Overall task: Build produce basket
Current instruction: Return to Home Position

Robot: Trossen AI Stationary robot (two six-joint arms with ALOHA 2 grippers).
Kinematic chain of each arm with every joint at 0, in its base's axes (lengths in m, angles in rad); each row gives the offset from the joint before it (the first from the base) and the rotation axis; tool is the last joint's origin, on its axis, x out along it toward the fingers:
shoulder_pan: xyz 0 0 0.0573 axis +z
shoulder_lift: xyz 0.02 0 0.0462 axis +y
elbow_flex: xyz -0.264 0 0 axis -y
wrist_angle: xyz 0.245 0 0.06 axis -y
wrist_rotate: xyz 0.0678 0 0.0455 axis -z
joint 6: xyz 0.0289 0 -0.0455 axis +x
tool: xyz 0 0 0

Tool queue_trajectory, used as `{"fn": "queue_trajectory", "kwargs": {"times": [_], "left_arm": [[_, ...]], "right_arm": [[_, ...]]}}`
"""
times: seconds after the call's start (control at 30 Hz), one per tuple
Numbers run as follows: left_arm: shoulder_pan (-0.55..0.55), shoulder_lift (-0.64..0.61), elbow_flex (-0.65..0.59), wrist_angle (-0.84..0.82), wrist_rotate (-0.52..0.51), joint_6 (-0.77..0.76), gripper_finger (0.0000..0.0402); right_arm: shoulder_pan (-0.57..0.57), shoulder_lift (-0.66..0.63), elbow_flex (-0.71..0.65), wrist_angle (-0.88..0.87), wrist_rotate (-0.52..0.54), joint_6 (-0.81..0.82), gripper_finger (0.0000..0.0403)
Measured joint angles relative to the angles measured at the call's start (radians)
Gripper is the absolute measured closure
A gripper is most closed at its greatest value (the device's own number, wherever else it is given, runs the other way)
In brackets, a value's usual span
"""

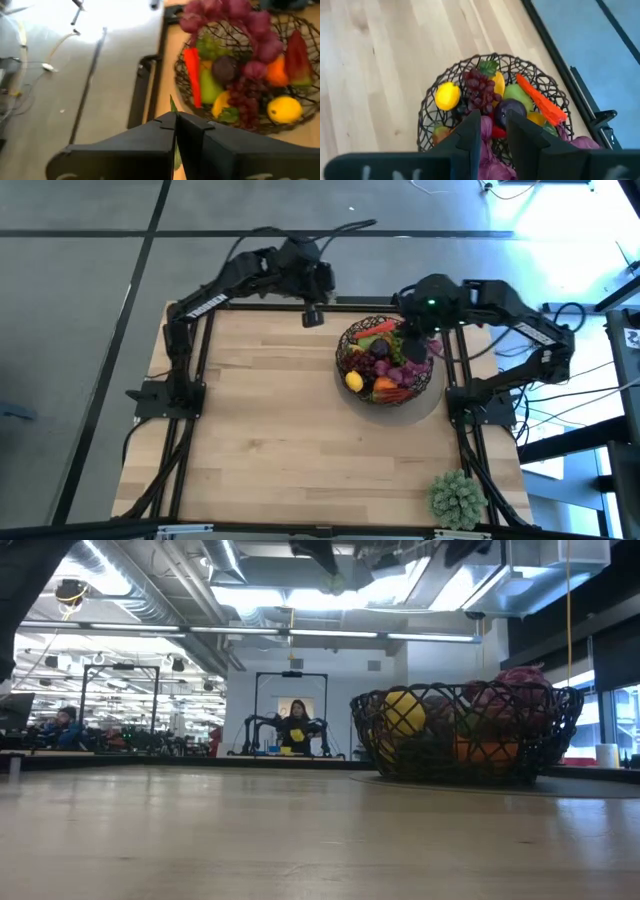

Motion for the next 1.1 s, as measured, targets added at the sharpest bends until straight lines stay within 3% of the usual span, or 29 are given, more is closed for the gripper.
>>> {"fn": "queue_trajectory", "kwargs": {"times": [0.27, 0.6, 0.8, 0.97, 1.1], "left_arm": [[0.002, -0.065, 0.000, -0.059, -0.069, -0.025, 0.0401], [0.014, -0.099, 0.000, -0.170, -0.088, -0.041, 0.0401], [0.061, -0.149, -0.001, -0.328, -0.061, -0.120, 0.0402], [0.062, -0.202, 0.000, -0.403, -0.055, -0.157, 0.0402], [0.062, -0.260, 0.000, -0.446, -0.033, -0.203, 0.0402]], "right_arm": [[-0.006, 0.118, 0.000, 0.000, -0.010, -0.089, 0.0312], [-0.006, 0.220, 0.000, 0.002, -0.012, -0.182, 0.0265], [-0.013, 0.200, 0.000, -0.013, -0.050, -0.106, 0.0268], [-0.011, 0.160, 0.000, -0.014, -0.173, -0.099, 0.0275], [-0.011, 0.125, 0.000, -0.014, -0.145, -0.069, 0.0291]]}}
